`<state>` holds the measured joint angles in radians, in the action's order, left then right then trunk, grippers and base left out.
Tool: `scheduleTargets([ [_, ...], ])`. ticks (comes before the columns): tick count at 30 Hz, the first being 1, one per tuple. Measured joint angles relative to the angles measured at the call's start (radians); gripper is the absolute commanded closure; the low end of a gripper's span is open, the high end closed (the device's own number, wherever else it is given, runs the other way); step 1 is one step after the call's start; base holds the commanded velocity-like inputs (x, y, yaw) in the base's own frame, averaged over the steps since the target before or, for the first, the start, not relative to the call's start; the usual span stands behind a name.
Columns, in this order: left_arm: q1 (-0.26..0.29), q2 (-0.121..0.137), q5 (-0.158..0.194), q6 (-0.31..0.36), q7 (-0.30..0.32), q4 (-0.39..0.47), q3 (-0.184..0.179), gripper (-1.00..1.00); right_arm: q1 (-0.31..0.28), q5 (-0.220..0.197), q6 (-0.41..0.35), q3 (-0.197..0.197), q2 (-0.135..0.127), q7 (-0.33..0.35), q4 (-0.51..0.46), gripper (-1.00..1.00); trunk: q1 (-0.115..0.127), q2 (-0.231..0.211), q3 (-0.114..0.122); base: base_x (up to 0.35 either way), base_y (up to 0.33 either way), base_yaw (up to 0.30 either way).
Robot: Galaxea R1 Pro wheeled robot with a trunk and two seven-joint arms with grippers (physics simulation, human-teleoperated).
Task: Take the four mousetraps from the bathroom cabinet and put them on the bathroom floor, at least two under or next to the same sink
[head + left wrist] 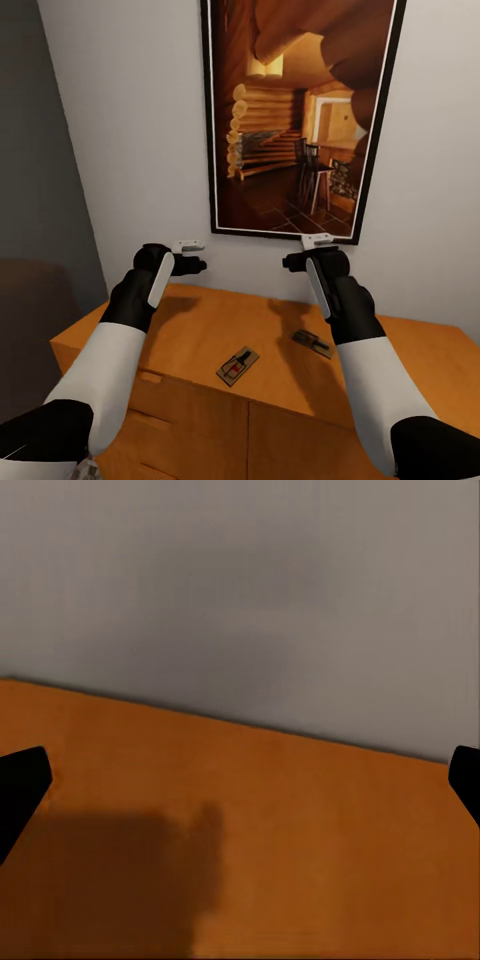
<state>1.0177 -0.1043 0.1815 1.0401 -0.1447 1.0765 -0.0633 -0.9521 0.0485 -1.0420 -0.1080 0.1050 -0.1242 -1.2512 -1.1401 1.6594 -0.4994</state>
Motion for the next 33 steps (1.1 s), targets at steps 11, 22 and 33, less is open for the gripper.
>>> scheduleTargets([
  [11, 0.0, -0.001, 0.0, 0.0, 0.0, -0.007, -0.001, -1.0, 0.0, -0.007, 0.0, 0.001, -0.005, 0.002, 0.003, -1.0, 0.0, 0.0, 0.0, 0.0, 0.0, 0.186],
  [22, 0.0, -0.002, -0.002, 0.0, 0.0, -0.029, -0.003, -1.0, 0.0, -0.008, 0.0, 0.002, -0.008, 0.002, 0.007, -1.0, 0.0, 0.0, 0.0, -0.105, 0.0, 0.024],
  [33, 0.0, -0.001, 0.0, 0.0, 0.0, -0.033, -0.002, -1.0, 0.0, -0.008, 0.0, 0.006, -0.009, 0.002, 0.011, -1.0, 0.0, 0.0, 0.0, -0.122, 0.0, 0.003],
])
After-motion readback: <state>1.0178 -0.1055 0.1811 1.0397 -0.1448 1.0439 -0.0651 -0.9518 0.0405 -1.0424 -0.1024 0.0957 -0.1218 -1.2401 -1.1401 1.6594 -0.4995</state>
